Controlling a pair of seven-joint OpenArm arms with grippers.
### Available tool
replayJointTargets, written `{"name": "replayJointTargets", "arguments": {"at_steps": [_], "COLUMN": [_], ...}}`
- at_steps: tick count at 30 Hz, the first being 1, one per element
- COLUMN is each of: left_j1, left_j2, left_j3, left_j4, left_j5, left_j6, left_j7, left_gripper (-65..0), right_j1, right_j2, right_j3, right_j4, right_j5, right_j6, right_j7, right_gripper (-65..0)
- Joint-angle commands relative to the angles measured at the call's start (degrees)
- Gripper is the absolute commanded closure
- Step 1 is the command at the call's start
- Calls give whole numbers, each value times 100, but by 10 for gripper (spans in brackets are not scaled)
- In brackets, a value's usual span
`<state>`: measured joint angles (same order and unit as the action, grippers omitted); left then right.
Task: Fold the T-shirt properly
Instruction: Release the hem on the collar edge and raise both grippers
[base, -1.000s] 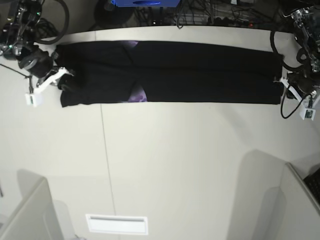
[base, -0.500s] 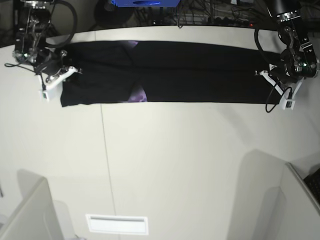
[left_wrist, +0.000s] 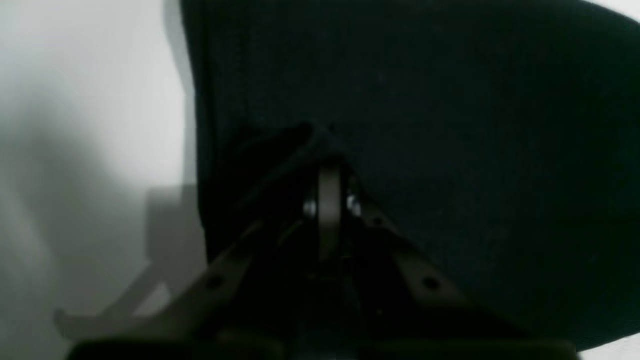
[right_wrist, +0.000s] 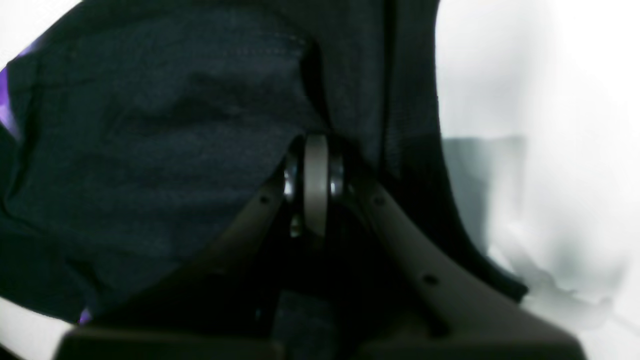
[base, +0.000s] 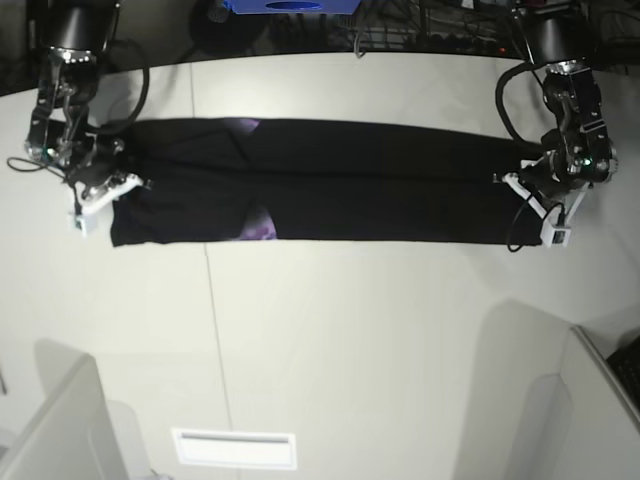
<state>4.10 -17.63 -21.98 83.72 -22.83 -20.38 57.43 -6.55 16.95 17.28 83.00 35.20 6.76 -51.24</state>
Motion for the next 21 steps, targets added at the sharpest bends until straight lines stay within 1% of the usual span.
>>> {"name": "replayJointTargets", "arguments": {"at_steps": [1,4,7,14,16,18,21], "left_j1": [-45,-344,-564,-19,34,-27,-177], "left_j2": [0,18,79,44,97,229,361], "left_j3": [57,66,-4,-31,-224,-409,-699], "left_j4": [-78,-60,168,2076,2393,2393,2094], "left_j5": [142,142,134,125,98,98,107], "left_j6": [-6,-6,-6,-6,-6,-6,-23], "left_j7": [310,371,943,1655,1778,1787,1760], "left_gripper": [0,0,0,0,0,0,0], "right_j1": [88,272,290,52,35,52,52], "right_j2": [76,85,68,59,59,41,-91], "right_j3": [26,26,70,79,79,79,79], "right_j4": [-94,-173,188,1313,1515,1673,1832], "right_j5": [-228,-237,-228,-210,-210,-210,-210], "right_j6": [-57,-57,-57,-57,-57,-57,-57], "right_j7": [-58,-49,-76,-102,-234,-410,-436], "right_gripper": [0,0,0,0,0,0,0]}}
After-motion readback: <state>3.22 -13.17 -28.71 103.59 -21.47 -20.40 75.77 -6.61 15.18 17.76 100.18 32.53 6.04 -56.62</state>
